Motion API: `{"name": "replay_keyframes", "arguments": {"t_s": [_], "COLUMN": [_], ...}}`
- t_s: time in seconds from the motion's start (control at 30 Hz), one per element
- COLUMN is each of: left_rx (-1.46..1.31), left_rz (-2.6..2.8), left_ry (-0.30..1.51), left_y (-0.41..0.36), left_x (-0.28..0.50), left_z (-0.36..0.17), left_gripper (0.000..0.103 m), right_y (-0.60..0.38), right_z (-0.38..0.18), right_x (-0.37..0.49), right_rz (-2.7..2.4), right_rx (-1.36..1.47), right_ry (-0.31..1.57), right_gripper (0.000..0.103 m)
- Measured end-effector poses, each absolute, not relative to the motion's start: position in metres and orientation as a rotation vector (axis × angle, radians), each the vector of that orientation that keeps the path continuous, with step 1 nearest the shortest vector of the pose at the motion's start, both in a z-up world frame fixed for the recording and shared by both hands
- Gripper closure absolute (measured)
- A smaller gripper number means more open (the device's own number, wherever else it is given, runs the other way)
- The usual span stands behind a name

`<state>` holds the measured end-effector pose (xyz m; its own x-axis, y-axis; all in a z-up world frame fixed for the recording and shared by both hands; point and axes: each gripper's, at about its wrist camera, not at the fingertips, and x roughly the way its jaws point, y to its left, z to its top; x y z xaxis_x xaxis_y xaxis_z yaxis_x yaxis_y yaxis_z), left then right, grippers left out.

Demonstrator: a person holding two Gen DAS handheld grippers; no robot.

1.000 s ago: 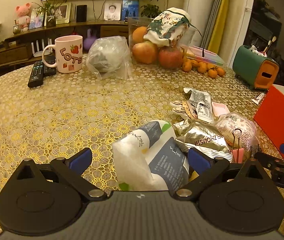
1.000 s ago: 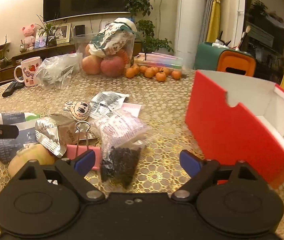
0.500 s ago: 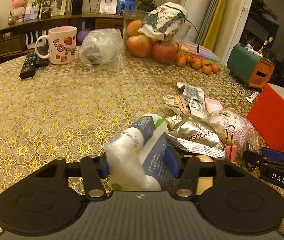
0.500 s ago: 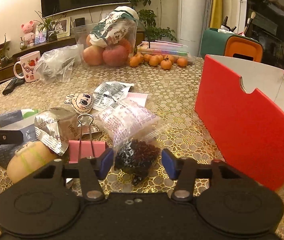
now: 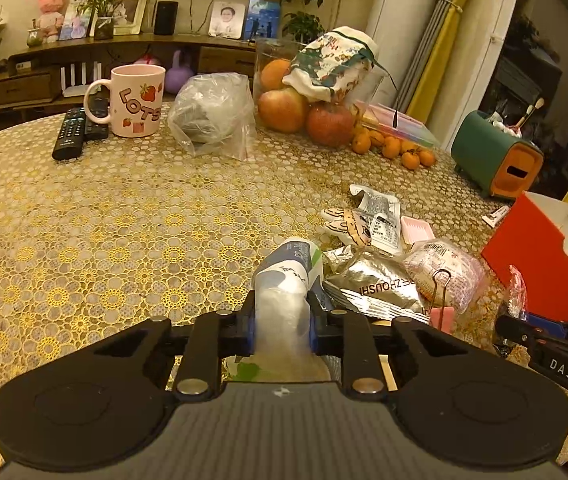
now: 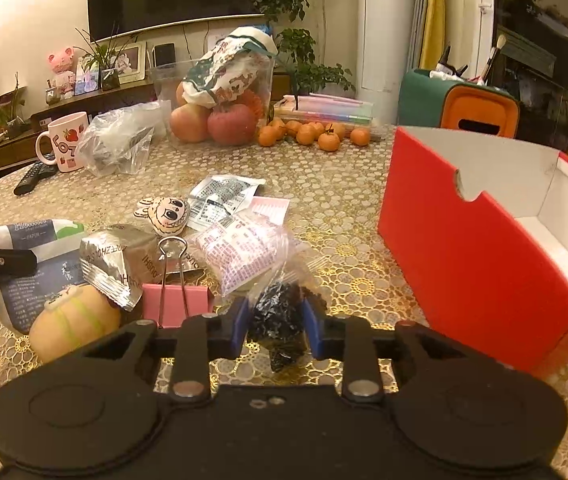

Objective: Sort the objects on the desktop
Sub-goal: 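Carry the tube and bead bag with both tools over the red box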

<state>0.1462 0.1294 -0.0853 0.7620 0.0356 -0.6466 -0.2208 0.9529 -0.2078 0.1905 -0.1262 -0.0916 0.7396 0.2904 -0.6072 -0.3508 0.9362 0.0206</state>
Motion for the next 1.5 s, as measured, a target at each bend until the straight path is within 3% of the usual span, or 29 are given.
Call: {"name": "replay_keyframes", "arguments": {"t_s": [0.83, 1.5], "left_rx": [-0.311, -0.239], "left_rz": [0.041, -0.213], "left_ry": [0.588, 0.551], "left_y": [0.078, -0.034], "left_x": [0.081, 0.131], "left_z": [-0.013, 0.031], "left_gripper": [0.082, 0.082], "right_y": [-0.192, -0.26], "right_z": [-0.025, 0.019], "right_x": [0.135, 0.148], "right_rz": [0.397, 0.346], "right_rx": [0.027, 0.067], "right_ry": [0.581, 0.497], "right_gripper": [0.077, 0.076]}}
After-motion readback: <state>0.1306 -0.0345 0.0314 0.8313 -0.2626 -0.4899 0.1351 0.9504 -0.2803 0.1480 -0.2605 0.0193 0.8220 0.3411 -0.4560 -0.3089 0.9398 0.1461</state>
